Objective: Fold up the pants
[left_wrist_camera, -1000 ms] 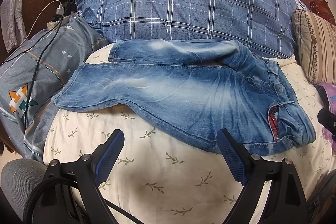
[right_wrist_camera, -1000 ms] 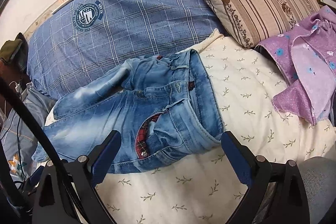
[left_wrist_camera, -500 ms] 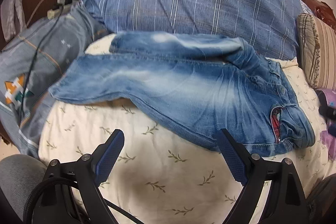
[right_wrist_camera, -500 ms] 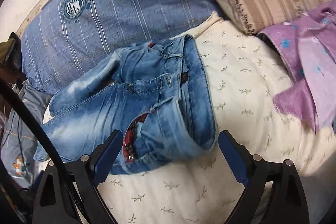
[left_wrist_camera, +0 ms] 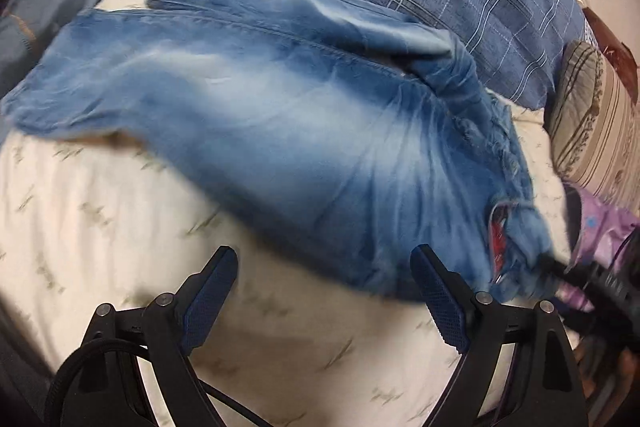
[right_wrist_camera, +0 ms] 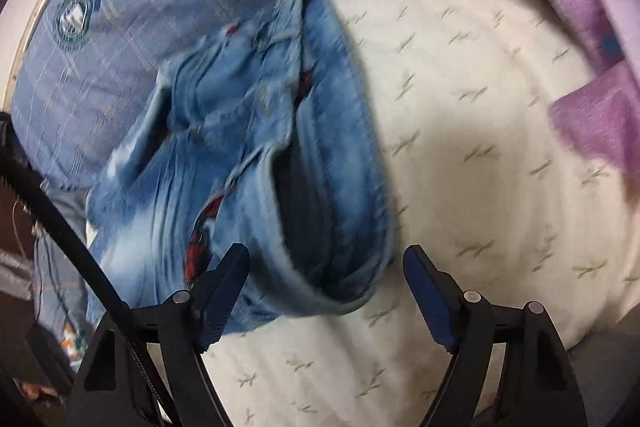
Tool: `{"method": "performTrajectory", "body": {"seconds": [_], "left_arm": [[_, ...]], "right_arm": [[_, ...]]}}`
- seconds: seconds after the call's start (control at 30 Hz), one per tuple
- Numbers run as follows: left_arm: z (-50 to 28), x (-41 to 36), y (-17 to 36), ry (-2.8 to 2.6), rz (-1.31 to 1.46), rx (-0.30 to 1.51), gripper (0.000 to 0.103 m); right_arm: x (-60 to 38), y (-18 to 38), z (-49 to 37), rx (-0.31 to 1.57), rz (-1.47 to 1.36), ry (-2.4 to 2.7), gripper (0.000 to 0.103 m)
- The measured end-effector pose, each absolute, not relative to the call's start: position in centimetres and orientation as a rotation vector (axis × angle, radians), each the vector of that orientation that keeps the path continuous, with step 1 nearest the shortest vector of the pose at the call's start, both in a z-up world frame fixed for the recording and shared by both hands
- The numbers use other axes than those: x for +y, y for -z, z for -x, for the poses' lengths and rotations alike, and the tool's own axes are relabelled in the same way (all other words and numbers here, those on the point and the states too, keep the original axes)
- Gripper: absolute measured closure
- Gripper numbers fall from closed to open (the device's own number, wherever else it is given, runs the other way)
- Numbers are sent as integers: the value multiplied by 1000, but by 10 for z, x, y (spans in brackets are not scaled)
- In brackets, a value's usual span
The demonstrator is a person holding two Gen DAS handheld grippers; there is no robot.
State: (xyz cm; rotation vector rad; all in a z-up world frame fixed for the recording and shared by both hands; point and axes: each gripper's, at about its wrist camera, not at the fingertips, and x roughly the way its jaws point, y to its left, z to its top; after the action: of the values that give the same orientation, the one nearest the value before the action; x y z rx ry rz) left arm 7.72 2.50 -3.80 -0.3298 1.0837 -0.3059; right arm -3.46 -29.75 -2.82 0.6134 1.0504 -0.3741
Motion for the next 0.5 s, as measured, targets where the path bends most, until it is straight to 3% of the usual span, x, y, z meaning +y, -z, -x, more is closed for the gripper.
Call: {"method": "performTrajectory", "body": {"seconds": [0.07,0.13,0.23,0.27,0.37,0.5], "left_arm": [[-91,22,43,321,338,1095,21],[-101,20,49,303,309,1092,29],[-108,22,55,275,298,1073,49],[-109,21,55,269,295,1073,57],[-114,23,57,246,276,1082,96],[-95,19,38,286,262,1064,98]], "right_arm": [[-293,39,29,1087,-636,329,26],[-293,49,25,1119,-662,317,43],[-291,39,28,1088,-634,335,66],[-292,35,29,1075,-633,332,72],[-292,23,36,1038,-636,317,81],[-300,0,48,983,-650,328,83]]}}
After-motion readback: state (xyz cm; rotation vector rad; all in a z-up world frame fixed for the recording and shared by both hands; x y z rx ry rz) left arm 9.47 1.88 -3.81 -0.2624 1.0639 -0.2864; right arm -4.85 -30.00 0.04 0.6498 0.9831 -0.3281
